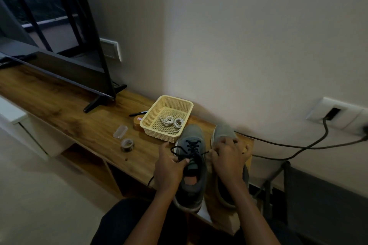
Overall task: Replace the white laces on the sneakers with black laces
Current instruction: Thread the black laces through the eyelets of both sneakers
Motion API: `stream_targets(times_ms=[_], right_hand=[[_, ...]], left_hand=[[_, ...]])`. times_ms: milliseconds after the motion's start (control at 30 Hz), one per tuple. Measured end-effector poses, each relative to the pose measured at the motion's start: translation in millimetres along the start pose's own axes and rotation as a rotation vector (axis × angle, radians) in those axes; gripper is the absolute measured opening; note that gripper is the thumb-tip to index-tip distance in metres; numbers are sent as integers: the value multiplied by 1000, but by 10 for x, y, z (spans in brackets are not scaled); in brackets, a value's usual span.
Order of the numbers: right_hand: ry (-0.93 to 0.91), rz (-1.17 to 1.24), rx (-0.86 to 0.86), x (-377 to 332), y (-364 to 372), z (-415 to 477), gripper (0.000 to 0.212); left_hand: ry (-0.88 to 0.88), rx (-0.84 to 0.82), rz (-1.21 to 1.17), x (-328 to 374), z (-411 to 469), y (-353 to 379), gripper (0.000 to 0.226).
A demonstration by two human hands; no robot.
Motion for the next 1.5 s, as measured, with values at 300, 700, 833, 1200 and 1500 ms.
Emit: stream_targets(times_ms=[300,700,833,1200,1500], right_hand=[[237,64,161,227,-187,40,20],[-154,-70,-142,-112,59,-41,25],[-41,5,9,5,-18,-7,14],[281,-62,-50,218,-121,-11,21],[464,38,15,471,-291,12,24]], left_hand=[[15,-23,22,25,-25,17,48],[-66,-168,-30,-55,167,1,16],[-10,-140,87,-41,168,-17,35],[-19,-138,163,-12,110,48,37],[-26,-117,199,10,113,39,37]])
Point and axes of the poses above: each hand's wrist, its own z-axis towards the middle knuckle, its own y-axis out of the palm, x = y × z, the point moved 2 cm from there along z, towards the middle knuckle, and after that the axes turned 4 degrees about -x, right-handed, at the moved point
